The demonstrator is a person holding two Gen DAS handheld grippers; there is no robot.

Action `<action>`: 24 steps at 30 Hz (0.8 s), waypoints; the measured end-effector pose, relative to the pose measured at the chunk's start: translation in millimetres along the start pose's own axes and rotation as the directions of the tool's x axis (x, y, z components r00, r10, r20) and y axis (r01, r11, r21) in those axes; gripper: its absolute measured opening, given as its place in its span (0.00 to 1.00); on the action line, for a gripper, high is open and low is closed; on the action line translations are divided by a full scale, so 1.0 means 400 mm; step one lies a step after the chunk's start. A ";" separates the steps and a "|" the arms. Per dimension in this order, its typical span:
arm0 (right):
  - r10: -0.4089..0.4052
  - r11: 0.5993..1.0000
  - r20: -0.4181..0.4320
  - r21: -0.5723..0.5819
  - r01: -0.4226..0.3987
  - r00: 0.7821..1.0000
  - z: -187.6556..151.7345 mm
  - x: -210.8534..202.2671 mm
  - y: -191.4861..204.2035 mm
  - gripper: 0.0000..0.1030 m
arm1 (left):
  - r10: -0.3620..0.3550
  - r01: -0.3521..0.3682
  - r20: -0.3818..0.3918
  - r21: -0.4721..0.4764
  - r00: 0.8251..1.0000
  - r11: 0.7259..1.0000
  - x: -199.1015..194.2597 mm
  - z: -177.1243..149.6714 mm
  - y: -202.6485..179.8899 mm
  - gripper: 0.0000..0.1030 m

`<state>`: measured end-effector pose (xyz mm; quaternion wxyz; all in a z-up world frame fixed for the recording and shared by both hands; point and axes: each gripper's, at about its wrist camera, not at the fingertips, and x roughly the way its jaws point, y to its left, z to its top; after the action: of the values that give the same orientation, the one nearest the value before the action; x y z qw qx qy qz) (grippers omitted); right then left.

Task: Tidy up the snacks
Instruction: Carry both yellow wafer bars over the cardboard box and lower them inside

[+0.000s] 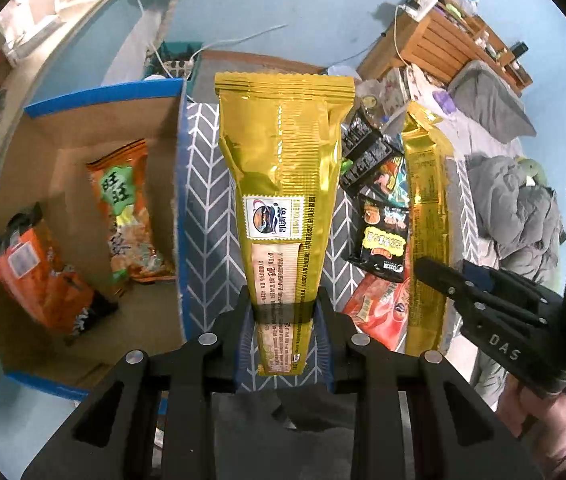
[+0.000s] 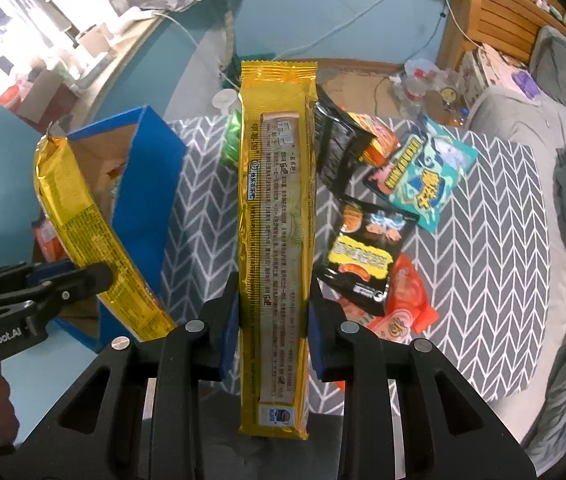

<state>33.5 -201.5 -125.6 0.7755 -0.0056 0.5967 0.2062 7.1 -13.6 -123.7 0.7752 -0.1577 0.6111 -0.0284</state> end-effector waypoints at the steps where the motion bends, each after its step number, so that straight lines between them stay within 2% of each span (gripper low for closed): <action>1: 0.004 1.000 0.000 -0.007 -0.004 1.000 0.003 -0.002 0.008 0.26 | -0.002 0.002 0.009 -0.010 1.000 1.000 -0.012 0.000 0.007 0.28; 7: 0.021 0.998 0.004 -0.057 -0.021 1.000 0.021 -0.010 0.057 0.26 | 0.002 0.000 0.042 -0.045 0.999 0.999 -0.053 0.005 0.033 0.28; 24: 0.134 0.971 0.008 -0.201 -0.130 0.991 0.087 -0.008 0.249 0.26 | 0.041 -0.019 0.125 -0.173 0.991 0.985 -0.176 -0.014 0.152 0.28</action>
<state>32.3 -102.6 -88.9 0.7621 -0.0418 0.5634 0.3163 -25.1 59.7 -76.0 0.7967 -0.2161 0.5626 0.0462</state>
